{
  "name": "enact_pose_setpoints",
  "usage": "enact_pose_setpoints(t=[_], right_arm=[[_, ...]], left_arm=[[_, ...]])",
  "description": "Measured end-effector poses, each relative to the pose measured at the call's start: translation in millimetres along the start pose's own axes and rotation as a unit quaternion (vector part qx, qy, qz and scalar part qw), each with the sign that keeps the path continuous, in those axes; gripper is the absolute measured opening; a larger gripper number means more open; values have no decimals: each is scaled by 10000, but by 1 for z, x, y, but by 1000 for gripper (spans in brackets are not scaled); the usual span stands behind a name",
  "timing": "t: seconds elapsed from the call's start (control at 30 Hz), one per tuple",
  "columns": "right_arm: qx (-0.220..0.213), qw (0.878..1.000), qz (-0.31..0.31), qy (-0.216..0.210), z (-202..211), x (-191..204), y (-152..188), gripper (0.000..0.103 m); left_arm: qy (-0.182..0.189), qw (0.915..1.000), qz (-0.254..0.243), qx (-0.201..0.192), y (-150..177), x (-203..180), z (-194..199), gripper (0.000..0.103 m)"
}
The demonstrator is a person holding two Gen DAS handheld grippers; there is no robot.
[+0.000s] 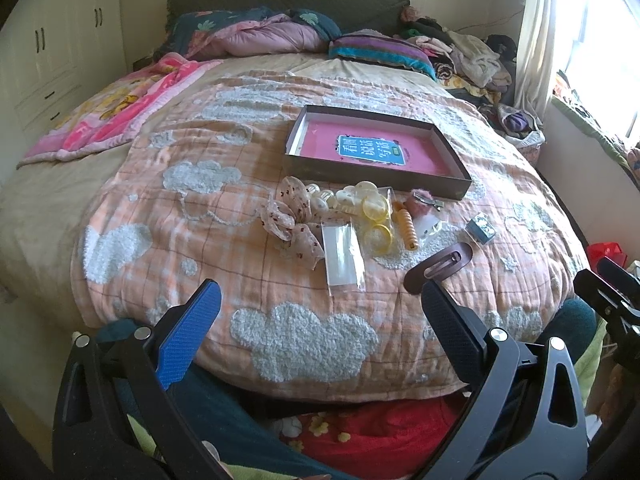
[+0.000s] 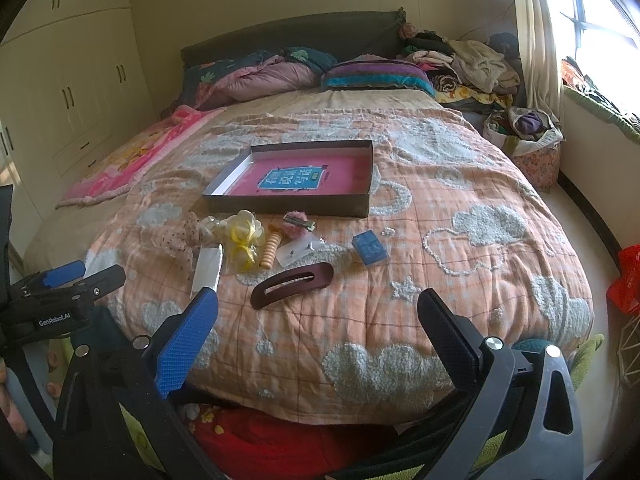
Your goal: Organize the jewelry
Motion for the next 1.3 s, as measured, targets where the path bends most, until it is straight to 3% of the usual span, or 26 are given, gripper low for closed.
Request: enact_pose_setpoints(t=[0.8,1.3], right_arm=[[45,9997,200,-123,-9,9,-5,99],[347,9973,471,-445,-55,23,-20,99]], left_arm=[[-60,10000,16,-10,-5,3,-2,94],[-343,9988,311,152,-15,30,-46,94]])
Point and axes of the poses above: each gripper's, at about its wrist camera, not at the fingertips, and z roughly against the way its jaws point, x to its left, y to its underside, the point moved 7 cm from there along -z, roughly the way its jaws point, and after that the axes turned 11 degrees about -y, right-handed, at the moved point
